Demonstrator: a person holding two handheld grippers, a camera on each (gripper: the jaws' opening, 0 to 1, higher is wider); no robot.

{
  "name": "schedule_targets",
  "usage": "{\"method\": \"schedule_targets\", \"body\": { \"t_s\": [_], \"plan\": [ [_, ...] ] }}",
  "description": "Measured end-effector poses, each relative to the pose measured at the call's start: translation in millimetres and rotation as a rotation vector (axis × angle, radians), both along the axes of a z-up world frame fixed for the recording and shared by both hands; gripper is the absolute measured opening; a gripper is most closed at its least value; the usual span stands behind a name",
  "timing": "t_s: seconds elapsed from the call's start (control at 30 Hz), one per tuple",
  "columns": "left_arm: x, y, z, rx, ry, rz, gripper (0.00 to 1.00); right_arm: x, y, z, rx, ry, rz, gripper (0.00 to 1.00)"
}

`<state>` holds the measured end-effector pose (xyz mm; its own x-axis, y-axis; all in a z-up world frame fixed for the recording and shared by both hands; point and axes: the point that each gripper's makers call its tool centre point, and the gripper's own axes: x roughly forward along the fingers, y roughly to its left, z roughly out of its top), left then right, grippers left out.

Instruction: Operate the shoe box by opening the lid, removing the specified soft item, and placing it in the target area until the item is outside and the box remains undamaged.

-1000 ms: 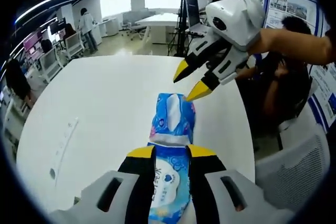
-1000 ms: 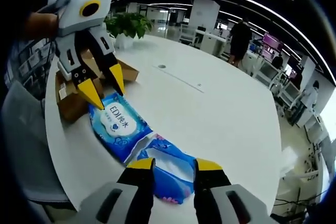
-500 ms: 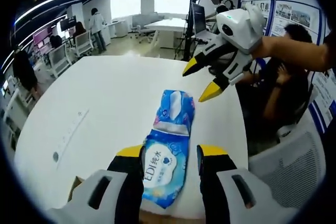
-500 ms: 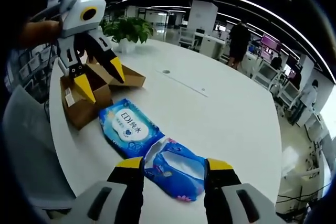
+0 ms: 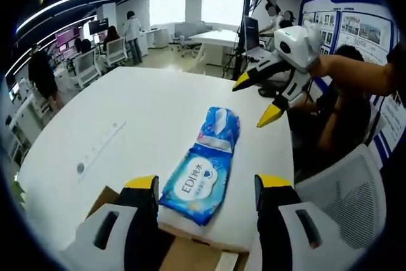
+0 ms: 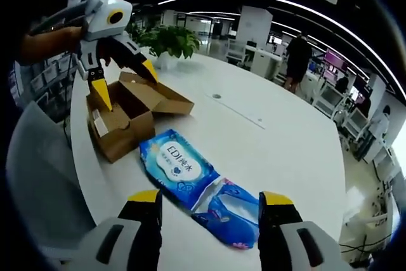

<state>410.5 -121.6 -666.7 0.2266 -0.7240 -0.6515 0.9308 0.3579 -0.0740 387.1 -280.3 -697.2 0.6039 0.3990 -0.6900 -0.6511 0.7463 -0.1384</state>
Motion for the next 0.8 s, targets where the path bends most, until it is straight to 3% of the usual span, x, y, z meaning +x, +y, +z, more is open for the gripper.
{"method": "schedule_targets", "body": {
  "t_s": [0.47,0.7,0.8],
  "plan": [
    [-12.8,54,12.6,-0.052,-0.007,0.091,0.77,-17,40,3.0,-0.016,0.019,0.098,0.82],
    [-15.2,81,21.0,-0.076,-0.033,0.159,0.82,-22,62,4.4,-0.012,0.035,0.163,0.83],
    [-16.9,91,26.0,-0.087,-0.043,0.189,0.88,-24,72,3.3,-0.018,0.056,0.197,0.83]
  ]
}}
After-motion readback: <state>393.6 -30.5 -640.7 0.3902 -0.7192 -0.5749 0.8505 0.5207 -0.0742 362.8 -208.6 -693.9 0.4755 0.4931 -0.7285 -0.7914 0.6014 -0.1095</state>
